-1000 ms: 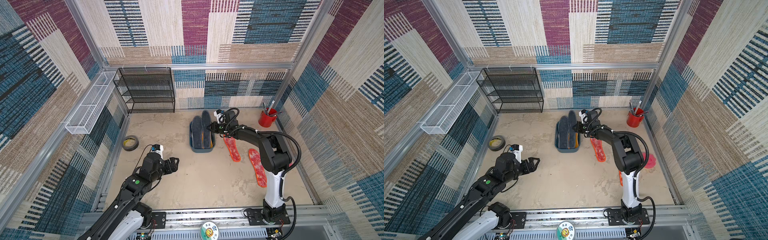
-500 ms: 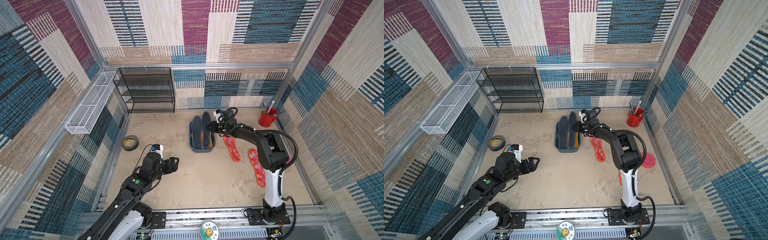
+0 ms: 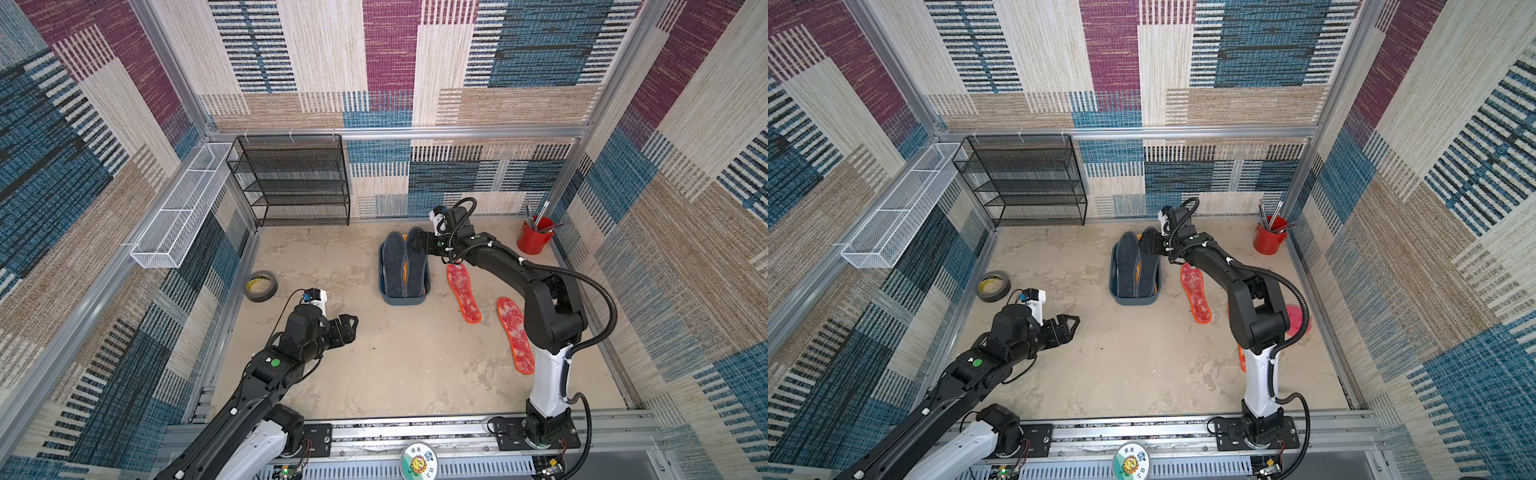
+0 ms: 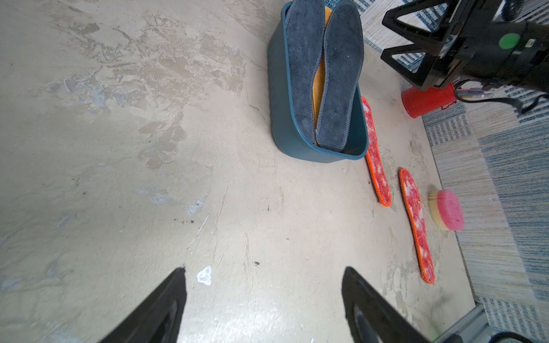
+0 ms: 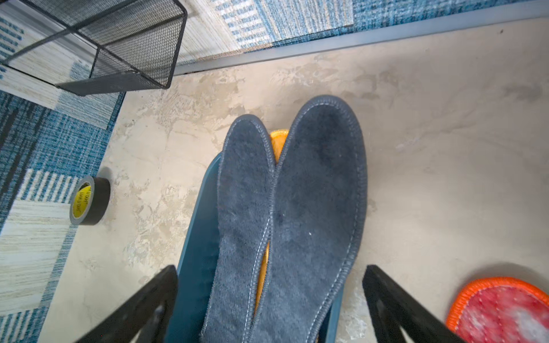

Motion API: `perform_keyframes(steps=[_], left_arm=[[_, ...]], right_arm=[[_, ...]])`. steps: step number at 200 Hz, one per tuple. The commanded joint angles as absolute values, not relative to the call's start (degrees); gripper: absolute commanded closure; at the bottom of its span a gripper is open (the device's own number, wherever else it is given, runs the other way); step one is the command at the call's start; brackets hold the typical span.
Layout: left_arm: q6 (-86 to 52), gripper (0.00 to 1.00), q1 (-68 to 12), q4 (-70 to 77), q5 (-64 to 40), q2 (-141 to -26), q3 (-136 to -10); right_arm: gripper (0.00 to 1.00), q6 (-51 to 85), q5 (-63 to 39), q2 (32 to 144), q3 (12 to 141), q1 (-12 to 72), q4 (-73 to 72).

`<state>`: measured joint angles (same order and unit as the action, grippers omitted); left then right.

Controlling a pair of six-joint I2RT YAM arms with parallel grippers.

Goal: Put the insoles into the storage box
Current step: Place the insole in the storage box.

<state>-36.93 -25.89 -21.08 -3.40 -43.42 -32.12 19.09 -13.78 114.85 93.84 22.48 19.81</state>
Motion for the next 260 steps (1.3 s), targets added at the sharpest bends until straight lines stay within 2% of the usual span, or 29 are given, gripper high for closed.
perform_keyframes(steps=[1,93,156,227,260], left_arm=[[-35.8,0.16,-25.8,-19.4,-3.6,-43.5,-32.0],[-36.3,0.16,-25.7,-19.3,-3.6,-43.4,-31.8],[-36.6,0.16,-25.6,-17.7,-4.4,-44.6,-31.5],[-37.5,0.17,-25.5,-17.2,-5.1,-44.2,-31.8],[-40.5,0.18,-25.5,-14.1,-7.5,-44.9,-31.9]], right_arm=[[0.02,15.7,-11.0,116.7,96.2,23.3,22.5],[0.02,13.2,-11.4,129.3,108.2,25.0,27.0],[0.02,12.8,-10.0,129.8,109.9,25.9,27.8],[0.02,14.5,-12.3,132.8,111.5,25.9,28.6],[0.02,14.7,-14.9,130.0,113.5,25.9,29.0]])
